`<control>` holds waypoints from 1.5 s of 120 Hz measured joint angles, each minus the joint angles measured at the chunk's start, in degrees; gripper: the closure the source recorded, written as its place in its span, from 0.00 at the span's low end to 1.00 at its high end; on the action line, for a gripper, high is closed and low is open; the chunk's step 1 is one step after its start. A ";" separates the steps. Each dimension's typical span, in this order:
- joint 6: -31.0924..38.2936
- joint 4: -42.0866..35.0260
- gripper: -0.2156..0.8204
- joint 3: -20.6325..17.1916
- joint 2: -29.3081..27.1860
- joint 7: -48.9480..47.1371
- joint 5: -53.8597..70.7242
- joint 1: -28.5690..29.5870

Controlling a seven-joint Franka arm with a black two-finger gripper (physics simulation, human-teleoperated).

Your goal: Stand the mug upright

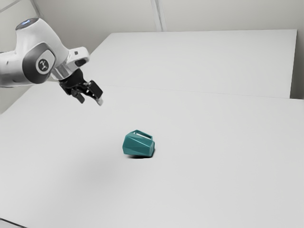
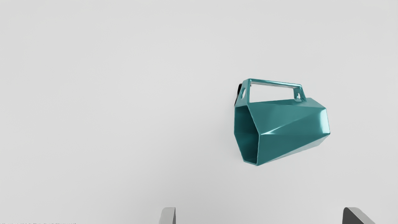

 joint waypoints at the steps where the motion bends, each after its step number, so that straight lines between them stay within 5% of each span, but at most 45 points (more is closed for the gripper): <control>1: 0.20 -0.34 0.23 0.01 -0.09 -0.06 -0.27 0.11; 56: 6.80 -10.78 0.23 2.61 -1.94 0.10 -15.92 3.02; 104: 6.87 -12.85 0.23 6.67 4.79 12.88 -38.07 3.03; 180: -5.79 -11.42 0.24 12.27 16.81 38.43 -60.73 3.86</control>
